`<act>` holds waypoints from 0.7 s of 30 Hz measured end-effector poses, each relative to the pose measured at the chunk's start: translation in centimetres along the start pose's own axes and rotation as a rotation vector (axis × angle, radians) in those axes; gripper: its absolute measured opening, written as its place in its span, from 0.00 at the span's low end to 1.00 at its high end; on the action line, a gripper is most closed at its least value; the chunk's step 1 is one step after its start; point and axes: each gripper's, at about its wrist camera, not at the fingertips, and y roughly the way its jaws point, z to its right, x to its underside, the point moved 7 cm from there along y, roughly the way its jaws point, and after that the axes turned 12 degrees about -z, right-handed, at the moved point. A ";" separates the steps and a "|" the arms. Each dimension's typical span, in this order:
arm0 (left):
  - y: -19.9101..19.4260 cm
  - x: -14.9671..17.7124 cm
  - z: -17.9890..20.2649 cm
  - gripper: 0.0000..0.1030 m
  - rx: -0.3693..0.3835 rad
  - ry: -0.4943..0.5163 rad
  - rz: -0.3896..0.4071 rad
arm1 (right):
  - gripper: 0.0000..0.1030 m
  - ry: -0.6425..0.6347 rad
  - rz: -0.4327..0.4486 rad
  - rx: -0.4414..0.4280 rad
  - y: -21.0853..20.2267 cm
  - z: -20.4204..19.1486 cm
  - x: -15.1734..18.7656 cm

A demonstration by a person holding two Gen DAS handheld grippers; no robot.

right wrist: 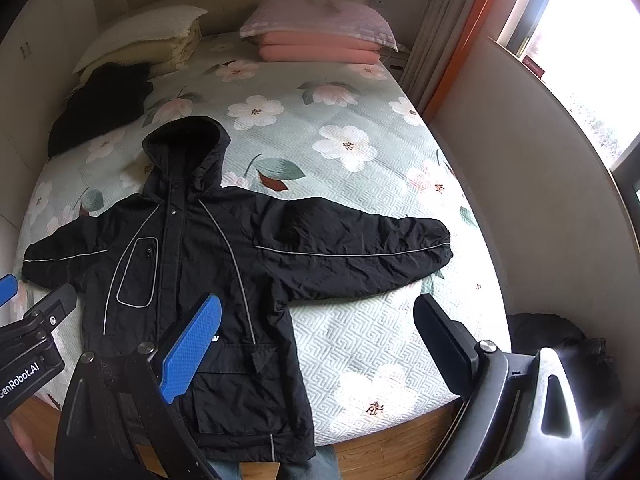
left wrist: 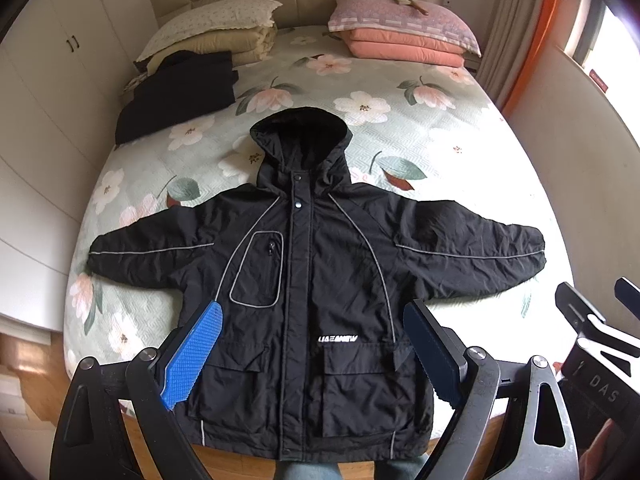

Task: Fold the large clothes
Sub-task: 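Move both grippers toward the black jacket lying spread on the bed, then grasp the cuff of the jacket sleeve with the right gripper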

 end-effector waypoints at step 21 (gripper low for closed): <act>15.2 -1.3 11.1 0.90 0.005 0.025 -0.082 | 0.95 0.150 -0.046 -0.117 21.1 19.3 -3.0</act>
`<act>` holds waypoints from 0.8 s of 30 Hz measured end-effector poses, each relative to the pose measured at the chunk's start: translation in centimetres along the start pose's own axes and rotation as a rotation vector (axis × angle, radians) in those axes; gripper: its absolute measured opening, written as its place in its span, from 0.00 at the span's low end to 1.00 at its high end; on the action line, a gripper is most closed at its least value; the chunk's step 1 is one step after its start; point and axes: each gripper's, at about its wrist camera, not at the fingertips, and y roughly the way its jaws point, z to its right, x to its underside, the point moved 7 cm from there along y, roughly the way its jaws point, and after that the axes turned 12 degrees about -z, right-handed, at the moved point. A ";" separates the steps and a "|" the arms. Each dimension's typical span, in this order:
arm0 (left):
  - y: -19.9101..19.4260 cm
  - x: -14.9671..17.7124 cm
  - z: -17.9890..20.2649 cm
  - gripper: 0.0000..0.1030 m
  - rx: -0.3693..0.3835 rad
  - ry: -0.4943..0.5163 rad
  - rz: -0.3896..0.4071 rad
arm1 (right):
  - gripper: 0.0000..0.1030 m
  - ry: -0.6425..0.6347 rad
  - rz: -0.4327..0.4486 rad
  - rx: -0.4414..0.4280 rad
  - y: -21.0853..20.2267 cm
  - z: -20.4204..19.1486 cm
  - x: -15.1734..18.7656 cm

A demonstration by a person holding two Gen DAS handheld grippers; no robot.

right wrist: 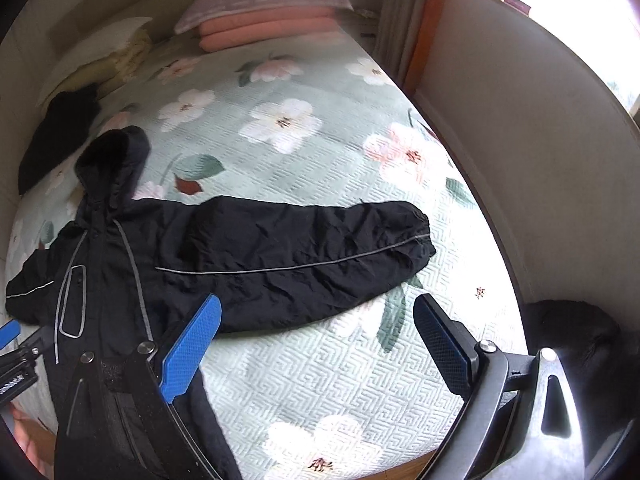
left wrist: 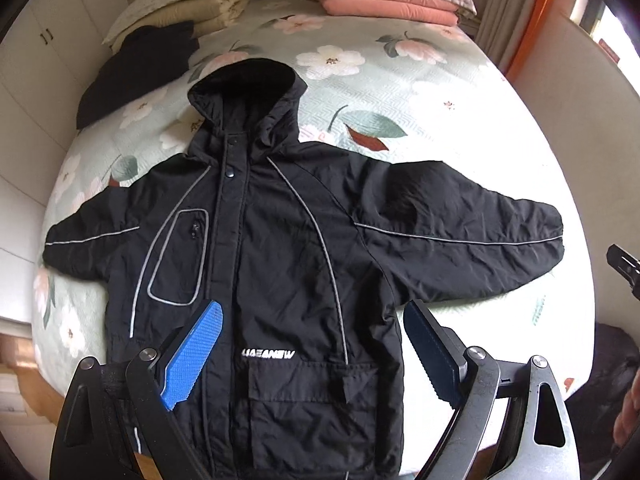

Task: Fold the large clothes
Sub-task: 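Grasp the cuff of the jacket sleeve with the right gripper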

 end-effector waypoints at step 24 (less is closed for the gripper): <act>15.6 -0.6 2.3 0.90 -0.022 -0.033 -0.066 | 0.61 0.446 -0.087 -0.310 25.1 17.1 -4.7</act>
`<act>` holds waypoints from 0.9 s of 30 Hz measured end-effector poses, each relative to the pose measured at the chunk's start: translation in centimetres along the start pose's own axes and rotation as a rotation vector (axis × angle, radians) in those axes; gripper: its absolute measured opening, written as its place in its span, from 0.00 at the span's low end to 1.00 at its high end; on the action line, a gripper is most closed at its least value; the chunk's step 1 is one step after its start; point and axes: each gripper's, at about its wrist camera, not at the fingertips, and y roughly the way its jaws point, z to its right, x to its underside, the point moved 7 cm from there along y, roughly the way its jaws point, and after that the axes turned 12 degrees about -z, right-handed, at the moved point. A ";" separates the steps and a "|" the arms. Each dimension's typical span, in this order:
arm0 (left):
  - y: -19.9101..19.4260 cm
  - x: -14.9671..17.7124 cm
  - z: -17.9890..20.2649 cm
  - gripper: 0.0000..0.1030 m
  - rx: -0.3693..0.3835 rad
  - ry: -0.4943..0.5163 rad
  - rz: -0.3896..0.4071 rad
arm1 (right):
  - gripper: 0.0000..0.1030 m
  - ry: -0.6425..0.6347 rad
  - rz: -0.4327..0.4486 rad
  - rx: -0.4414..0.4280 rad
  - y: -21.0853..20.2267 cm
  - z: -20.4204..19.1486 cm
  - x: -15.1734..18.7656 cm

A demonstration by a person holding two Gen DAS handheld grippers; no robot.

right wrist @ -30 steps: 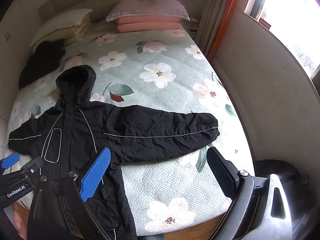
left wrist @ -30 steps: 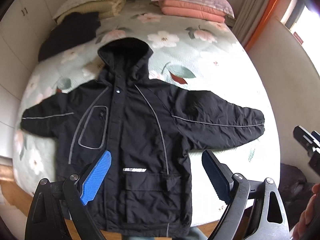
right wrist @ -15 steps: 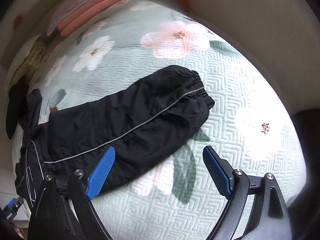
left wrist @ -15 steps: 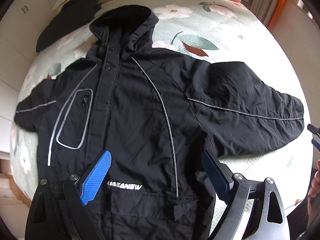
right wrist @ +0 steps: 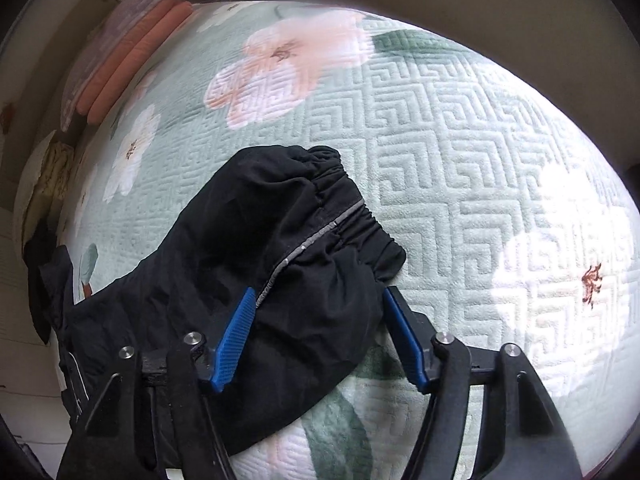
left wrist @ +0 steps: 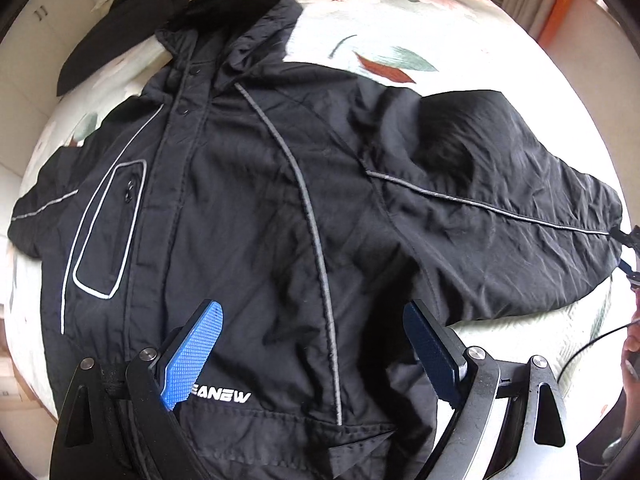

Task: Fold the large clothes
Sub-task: 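Grasp the cuff of the jacket sleeve with the right gripper, then lift the sleeve with the right gripper and fold it across the jacket body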

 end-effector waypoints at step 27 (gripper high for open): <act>-2.9 0.4 -6.5 0.90 -0.042 0.045 0.056 | 0.13 -0.339 0.184 0.034 -8.3 -19.6 9.8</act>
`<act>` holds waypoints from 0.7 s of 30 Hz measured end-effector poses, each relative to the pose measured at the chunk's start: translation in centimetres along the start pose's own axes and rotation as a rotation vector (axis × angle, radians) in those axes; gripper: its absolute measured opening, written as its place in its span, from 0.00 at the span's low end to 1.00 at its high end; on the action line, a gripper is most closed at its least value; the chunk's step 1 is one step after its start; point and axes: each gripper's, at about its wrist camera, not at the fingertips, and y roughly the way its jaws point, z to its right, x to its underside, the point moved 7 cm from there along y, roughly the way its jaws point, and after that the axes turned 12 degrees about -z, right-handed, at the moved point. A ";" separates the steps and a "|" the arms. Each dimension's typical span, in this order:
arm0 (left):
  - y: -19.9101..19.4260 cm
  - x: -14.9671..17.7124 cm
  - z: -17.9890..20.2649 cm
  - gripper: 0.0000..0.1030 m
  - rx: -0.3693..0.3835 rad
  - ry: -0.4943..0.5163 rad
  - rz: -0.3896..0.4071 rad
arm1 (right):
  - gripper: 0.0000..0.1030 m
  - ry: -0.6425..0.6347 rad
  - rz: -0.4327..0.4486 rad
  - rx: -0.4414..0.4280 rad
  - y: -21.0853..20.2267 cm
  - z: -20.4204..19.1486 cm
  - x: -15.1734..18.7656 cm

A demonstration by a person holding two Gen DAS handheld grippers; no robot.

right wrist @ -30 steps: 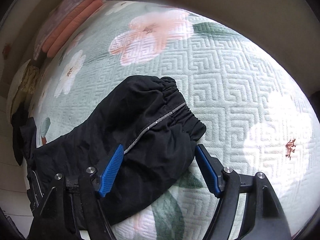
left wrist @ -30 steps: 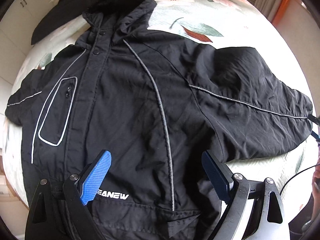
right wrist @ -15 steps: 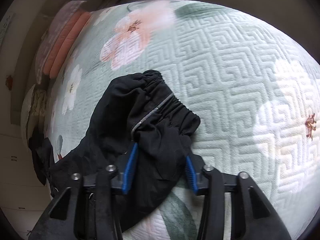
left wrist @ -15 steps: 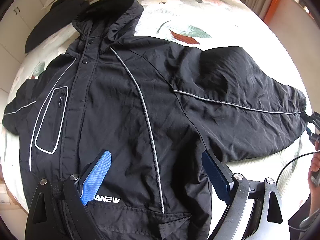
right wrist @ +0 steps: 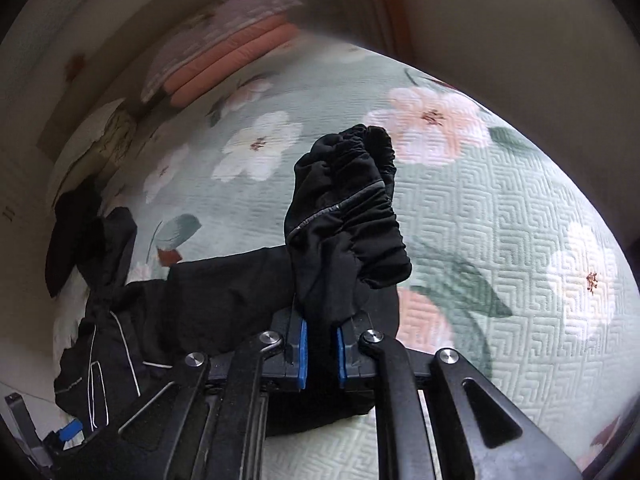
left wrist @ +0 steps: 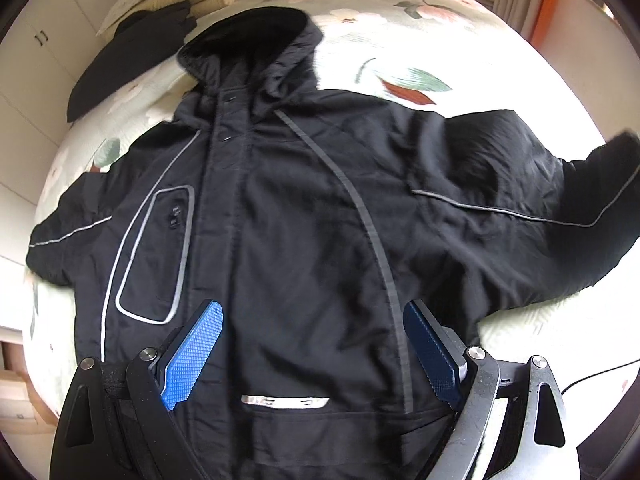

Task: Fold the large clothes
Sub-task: 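Lift the sleeve with the right gripper and fold it across the jacket body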

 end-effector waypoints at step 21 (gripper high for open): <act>4.4 3.4 -28.5 0.90 -0.052 -0.199 -0.068 | 0.13 -0.733 -0.123 0.041 12.6 -50.1 17.7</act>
